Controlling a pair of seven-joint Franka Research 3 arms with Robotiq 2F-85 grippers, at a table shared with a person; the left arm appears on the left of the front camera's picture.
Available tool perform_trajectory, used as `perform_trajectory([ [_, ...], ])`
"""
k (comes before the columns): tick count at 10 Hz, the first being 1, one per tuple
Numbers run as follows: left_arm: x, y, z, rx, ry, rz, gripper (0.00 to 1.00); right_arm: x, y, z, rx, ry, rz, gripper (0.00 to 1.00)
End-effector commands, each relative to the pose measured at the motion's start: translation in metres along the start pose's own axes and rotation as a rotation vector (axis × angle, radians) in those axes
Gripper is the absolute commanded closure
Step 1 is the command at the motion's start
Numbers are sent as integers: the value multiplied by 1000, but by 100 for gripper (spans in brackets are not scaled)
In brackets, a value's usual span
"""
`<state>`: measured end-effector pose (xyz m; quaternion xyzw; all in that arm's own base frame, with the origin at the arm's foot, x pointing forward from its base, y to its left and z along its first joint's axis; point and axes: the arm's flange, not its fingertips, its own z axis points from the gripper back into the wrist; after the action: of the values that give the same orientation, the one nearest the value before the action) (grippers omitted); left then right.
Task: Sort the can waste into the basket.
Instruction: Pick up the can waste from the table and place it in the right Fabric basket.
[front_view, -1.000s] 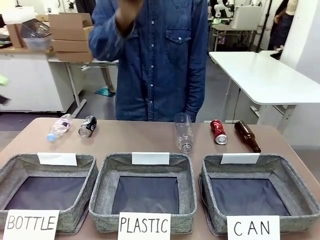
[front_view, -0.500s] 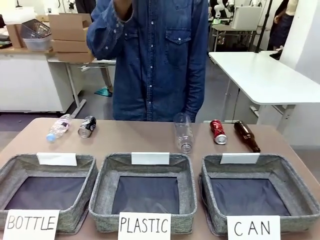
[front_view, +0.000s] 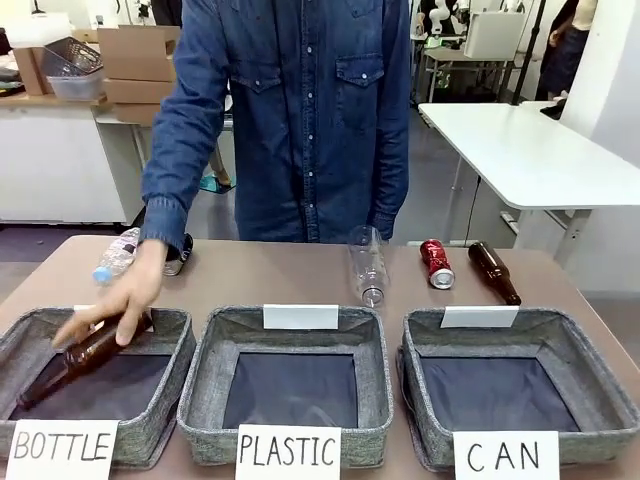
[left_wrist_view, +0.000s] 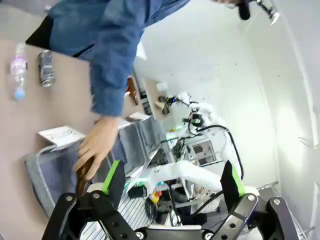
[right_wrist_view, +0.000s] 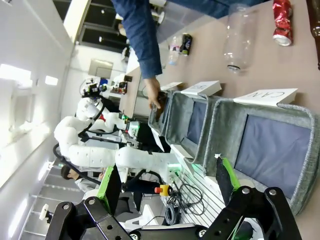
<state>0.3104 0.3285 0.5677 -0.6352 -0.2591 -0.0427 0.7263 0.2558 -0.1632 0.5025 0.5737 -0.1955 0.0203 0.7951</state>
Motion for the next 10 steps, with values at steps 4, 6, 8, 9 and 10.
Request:
perform_trajectory([
  [4, 3, -22, 26, -30, 73, -27, 0, 3, 1, 0, 21, -9, 32, 0],
  [6, 7, -23, 17, -27, 103, -28, 0, 3, 1, 0, 21, -9, 32, 0],
  [8, 11, -24, 10, -21, 116, -18, 0, 3, 1, 0, 21, -9, 32, 0],
  [9, 16, -25, -1, -5, 147, -10, 0, 3, 1, 0, 21, -9, 32, 0],
  [10, 22, -28, -14, 30, 190, -7, 0, 3, 1, 0, 21, -9, 32, 0],
])
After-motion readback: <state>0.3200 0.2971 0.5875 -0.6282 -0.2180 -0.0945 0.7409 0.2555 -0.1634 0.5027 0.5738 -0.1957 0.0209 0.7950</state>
